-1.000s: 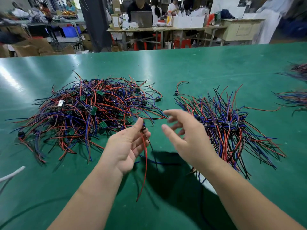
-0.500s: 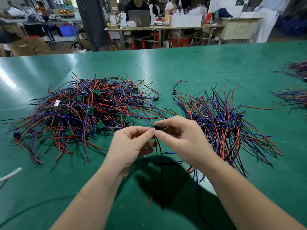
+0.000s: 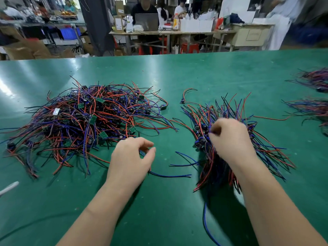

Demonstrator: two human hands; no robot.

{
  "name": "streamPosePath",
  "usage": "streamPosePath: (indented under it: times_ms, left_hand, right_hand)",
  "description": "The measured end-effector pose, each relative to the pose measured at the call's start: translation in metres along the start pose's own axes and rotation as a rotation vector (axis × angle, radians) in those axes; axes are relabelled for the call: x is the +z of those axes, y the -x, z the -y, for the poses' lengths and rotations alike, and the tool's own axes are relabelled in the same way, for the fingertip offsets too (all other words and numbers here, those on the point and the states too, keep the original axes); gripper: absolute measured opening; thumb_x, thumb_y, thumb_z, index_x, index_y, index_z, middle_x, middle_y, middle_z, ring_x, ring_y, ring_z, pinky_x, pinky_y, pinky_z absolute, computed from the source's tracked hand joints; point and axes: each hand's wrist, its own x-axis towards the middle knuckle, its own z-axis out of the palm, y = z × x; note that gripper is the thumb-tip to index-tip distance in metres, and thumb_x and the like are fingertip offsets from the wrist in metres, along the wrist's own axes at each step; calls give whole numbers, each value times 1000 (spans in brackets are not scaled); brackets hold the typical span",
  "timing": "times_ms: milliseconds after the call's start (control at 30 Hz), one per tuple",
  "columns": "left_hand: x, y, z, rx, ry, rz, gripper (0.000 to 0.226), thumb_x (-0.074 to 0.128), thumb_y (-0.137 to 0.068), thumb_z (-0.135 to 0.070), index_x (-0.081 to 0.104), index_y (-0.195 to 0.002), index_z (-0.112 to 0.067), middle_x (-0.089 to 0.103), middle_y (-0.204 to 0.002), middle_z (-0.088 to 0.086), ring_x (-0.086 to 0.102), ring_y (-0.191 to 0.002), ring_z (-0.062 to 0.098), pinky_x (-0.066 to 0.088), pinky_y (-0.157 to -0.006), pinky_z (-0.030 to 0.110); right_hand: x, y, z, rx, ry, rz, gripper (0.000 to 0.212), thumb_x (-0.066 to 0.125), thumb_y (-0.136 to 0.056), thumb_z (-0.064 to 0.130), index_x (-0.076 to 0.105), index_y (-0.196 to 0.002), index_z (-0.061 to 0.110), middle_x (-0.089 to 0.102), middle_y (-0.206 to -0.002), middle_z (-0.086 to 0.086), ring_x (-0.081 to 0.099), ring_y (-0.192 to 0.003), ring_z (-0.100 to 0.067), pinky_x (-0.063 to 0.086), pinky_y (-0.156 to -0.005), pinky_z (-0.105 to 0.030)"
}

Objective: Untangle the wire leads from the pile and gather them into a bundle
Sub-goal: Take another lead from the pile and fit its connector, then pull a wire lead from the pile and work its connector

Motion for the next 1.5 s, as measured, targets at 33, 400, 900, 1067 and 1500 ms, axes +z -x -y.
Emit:
streamPosePath:
  times_ms: [33,400,900,1067,1500]
  left_hand:
    - [2,0,2,-10,-58,-13,15,69,-81,-33,70,-96,-31,63,-101,-6,50,-104,17,35,-92,27]
    - [9,-1,11,-153,-416,191,40,52,-87,-52,55,-124,-39,51,-128,-6,41,-119,22,27,-101,38]
    - [9,4,-9,-100,405,135,31,56,-90,-4,55,-97,-34,58,-80,-11,52,-65,-1,41,-66,9]
    - [8,5,-18,-104,744,42,29,61,-88,0,58,-96,-28,64,-79,-5,65,-68,9,53,-63,20]
    - [-9,-6,18,-275,-435,191,42,46,-91,-52,48,-131,-41,45,-140,5,34,-130,29,21,-110,44]
  right_hand:
    - [3,0,-3,55,79,139,16,64,-85,14,71,-98,9,68,-97,-12,60,-95,-30,47,-84,-31]
    - [4,6,5,78,230,166,25,58,-90,36,69,-108,23,62,-107,-7,57,-100,-32,42,-85,-39]
    - [15,23,36,-143,-358,138,18,61,-86,12,72,-96,21,64,-80,10,54,-65,0,38,-68,-3]
    - [17,31,49,-139,-714,405,20,60,-86,2,57,-90,22,70,-78,-6,64,-62,-26,55,-69,-41]
    - [27,33,42,-123,-146,435,50,56,-92,34,41,-139,34,26,-152,-6,18,-139,-24,18,-113,-39]
